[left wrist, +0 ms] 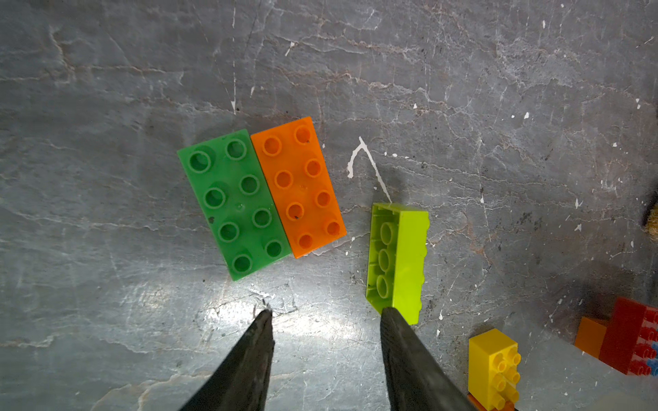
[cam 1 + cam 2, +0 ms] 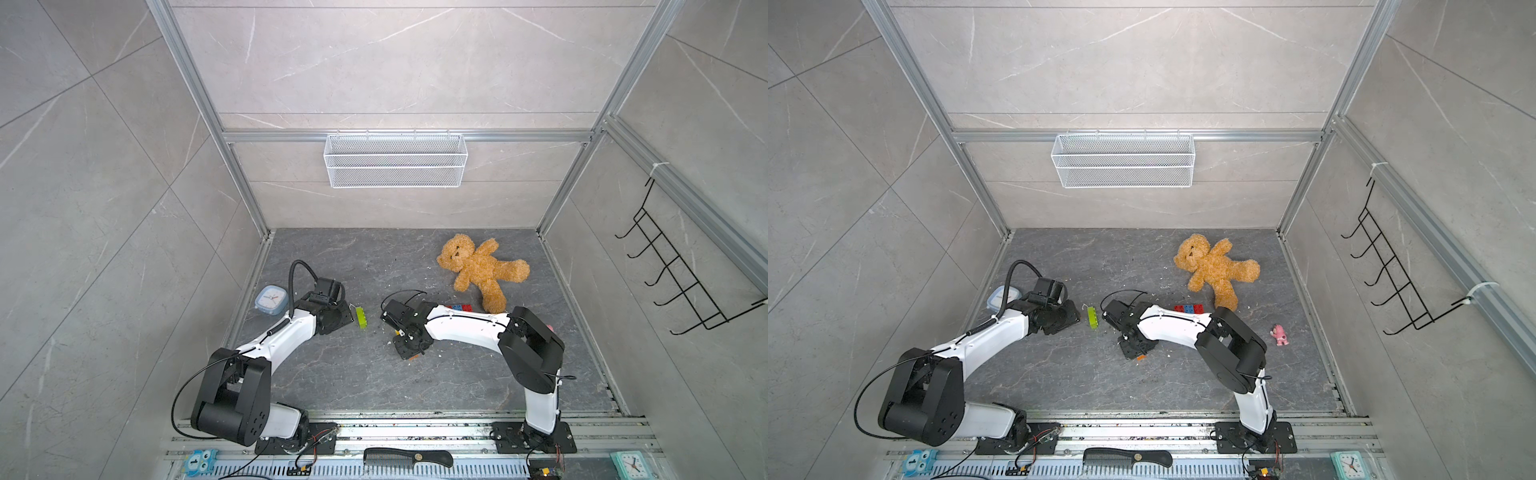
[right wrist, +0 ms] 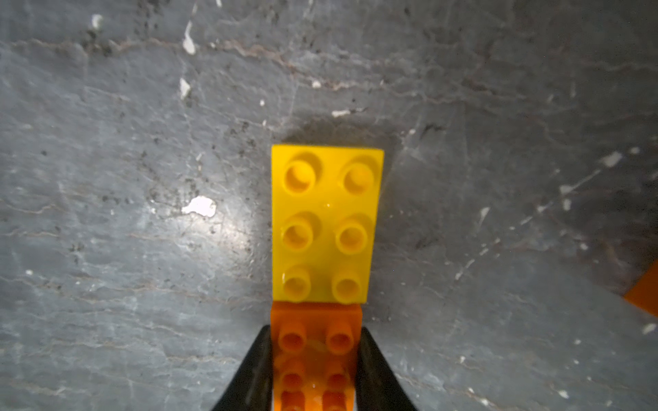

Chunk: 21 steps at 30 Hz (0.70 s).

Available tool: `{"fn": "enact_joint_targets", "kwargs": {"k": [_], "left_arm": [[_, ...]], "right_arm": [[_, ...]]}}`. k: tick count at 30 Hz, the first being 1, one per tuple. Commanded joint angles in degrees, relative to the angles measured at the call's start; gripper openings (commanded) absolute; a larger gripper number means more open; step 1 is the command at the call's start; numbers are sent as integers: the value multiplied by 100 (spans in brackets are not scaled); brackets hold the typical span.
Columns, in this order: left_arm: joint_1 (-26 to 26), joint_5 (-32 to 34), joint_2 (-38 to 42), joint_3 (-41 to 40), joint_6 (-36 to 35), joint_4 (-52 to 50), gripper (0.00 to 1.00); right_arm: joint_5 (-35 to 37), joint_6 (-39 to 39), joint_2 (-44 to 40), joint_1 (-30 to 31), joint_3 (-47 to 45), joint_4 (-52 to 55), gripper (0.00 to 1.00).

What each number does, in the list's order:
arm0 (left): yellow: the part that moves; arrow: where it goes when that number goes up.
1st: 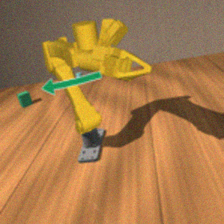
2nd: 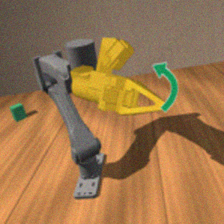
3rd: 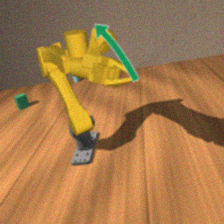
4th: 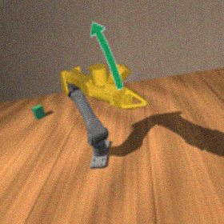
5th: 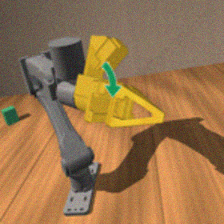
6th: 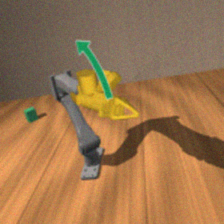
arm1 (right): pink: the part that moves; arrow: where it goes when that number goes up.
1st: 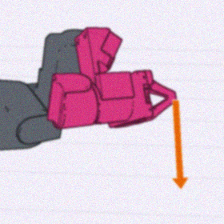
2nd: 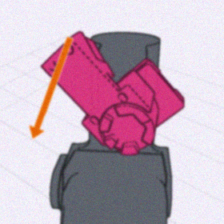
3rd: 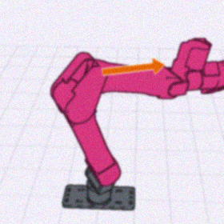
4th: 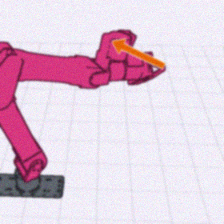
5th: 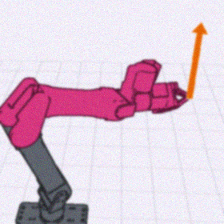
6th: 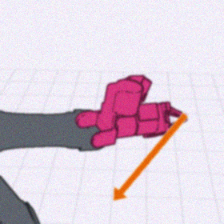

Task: Assemble a rectangle with lego
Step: Place the lego brick at the center of the board.

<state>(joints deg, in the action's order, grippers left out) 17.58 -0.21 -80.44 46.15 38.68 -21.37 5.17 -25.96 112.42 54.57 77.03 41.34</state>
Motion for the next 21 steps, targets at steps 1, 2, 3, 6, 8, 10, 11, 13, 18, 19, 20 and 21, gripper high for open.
{"fn": "enact_joint_targets", "kwargs": {"k": [1,2,3,6,8,10,11,13,18,19,20,21], "left_arm": [[-36,-58,90,-18,-159,54,53],[-36,-58,92,-15,-156,58,53],[-36,-58,83,-11,-150,54,53],[-36,-67,73,2,-155,54,53],[-29,-67,77,8,-150,54,54],[-35,-76,68,8,-150,45,54],[-34,-76,67,8,-151,45,54],[-36,-76,64,8,-150,49,54],[-34,-69,55,16,-163,54,54],[-31,-68,55,17,-159,54,54],[-35,-72,55,17,-169,54,54],[-31,-66,58,17,-167,54,53]], "right_arm": [[160,-63,273,-73,-22,110,35],[153,-63,275,-83,-23,100,35],[151,-68,280,-92,-32,93,34],[143,-59,297,-112,-35,69,34],[133,-51,311,-119,-15,64,34],[112,-41,323,-122,-6,53,34],[100,-39,330,-122,-1,46,34],[81,-32,350,-121,4,48,33],[74,-19,364,-122,-8,51,33],[63,-19,367,-122,4,49,33],[57,-23,368,-122,9,57,34],[54,-23,376,-119,12,62,34]]}}
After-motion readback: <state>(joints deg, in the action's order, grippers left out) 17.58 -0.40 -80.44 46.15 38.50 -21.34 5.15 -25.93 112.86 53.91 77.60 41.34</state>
